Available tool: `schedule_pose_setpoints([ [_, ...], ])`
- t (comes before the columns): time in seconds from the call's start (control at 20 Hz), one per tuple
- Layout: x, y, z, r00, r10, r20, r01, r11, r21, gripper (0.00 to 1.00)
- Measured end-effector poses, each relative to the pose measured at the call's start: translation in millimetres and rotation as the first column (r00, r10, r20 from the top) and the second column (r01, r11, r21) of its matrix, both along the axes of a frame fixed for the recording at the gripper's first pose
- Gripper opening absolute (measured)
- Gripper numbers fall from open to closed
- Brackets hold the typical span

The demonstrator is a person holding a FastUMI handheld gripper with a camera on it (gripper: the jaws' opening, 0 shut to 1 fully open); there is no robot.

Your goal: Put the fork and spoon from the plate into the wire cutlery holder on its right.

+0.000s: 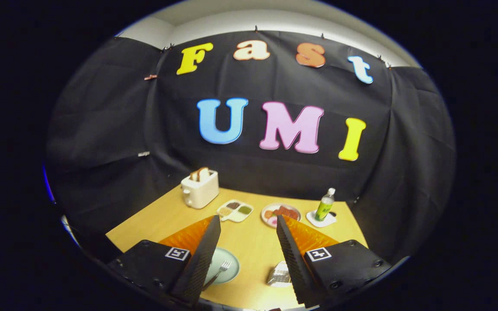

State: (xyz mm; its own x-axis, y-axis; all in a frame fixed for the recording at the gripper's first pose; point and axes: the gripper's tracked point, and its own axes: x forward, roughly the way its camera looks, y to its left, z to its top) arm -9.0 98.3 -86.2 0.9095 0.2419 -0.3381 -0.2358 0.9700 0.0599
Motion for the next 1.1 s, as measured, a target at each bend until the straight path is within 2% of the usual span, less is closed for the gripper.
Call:
schedule_pose_setpoints([
  [0.15,-13,32,-56,0.981,0.054,-0.188,-0.055,0.998,0.002,0.82],
  [0.3,-25,55,-114,0.927,0.071,-0.367,-0.066,0.997,0.027,0.83],
  [0.45,-27,68,-166,0.874,0.061,-0.483,-0.061,0.998,0.016,0.82],
  [0.7,-27,84,-228,0.802,0.039,-0.597,-0.069,0.997,-0.028,0.8],
  [0.75,-24,88,-239,0.789,0.035,-0.613,-0.067,0.997,-0.03,0.76],
  [1.1,-16,96,-292,0.723,-0.013,-0.691,-0.074,0.993,-0.097,0.66],
])
